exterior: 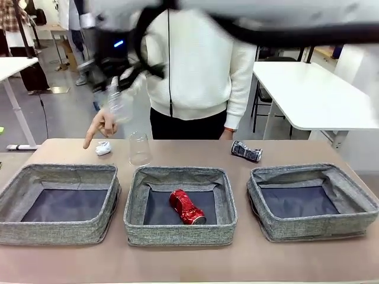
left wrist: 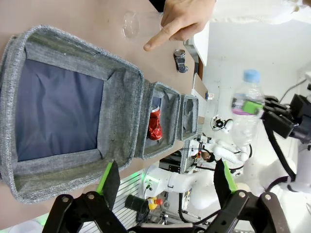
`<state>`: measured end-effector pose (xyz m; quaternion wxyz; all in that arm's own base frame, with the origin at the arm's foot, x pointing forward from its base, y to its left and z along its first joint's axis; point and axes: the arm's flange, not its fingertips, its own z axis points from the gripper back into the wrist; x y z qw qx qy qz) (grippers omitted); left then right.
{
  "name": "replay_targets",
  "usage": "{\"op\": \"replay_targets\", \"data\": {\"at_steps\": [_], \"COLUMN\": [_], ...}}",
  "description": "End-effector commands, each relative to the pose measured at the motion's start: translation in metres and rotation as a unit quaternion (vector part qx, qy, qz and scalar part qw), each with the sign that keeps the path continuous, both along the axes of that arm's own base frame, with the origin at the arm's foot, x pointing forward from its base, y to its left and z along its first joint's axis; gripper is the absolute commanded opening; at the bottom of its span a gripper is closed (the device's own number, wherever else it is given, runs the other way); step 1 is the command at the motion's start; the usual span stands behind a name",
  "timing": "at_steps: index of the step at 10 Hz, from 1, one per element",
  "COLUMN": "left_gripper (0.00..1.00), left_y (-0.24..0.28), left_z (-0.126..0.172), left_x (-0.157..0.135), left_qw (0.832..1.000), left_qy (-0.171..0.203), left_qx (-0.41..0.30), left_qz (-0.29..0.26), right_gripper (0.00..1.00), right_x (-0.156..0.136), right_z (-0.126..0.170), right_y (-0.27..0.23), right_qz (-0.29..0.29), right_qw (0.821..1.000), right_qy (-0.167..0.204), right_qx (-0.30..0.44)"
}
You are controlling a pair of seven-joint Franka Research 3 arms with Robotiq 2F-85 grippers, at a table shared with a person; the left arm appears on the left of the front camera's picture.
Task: Sort the waste into the appropriate baskets.
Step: Place the picked waste into the Fabric basket indicated by the person.
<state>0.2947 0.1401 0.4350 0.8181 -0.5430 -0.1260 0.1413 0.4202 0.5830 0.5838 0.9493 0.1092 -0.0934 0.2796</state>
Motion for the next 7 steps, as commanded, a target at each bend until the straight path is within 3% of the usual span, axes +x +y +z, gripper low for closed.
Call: {"op": "replay_targets", "data": {"at_steps": [1, 2, 3, 4, 5, 7], "left_gripper": [1.00, 1.00, 1.00, 1.00, 1.00, 1.00], "left_y": [0.000, 0.000, 0.000, 0.000, 0.000, 0.000], "left_z": [-0.001, -0.001, -0.001, -0.001, -0.001, -0.001], "left_x": [-0.003, -0.003, -0.003, -0.003, -0.003, -0.003], "left_qw": [1.000, 1.000, 1.000, 1.000, 1.000, 1.000], "left_qy": [-0.013, -0.013, -0.013, -0.013, -0.013, -0.013], "left_qx": [-0.004, -0.004, -0.004, -0.004, -0.004, -0.004], "left_qz": [-0.005, -0.005, -0.005, -0.005, -0.005, -0.005], "right_gripper": [0.21, 0.21, 0.21, 0.21, 0.21, 0.21], "right_x": [0.019, 0.013, 0.018, -0.026, -0.029, -0.024], "right_z": [0.034, 0.042, 0.051, -0.028, -0.006, -0.022], "right_y": [0.068, 0.066, 0.044, 0.055, 0.042, 0.039], "right_qz": [0.231, 0.268, 0.220, 0.168, 0.215, 0.257], "right_qw": [0.972, 0.963, 0.974, 0.986, 0.976, 0.965], "right_qy": [0.031, 0.021, 0.039, 0.014, 0.028, 0.023], "right_qx": [0.002, -0.027, -0.045, 0.007, -0.007, 0.056]}}
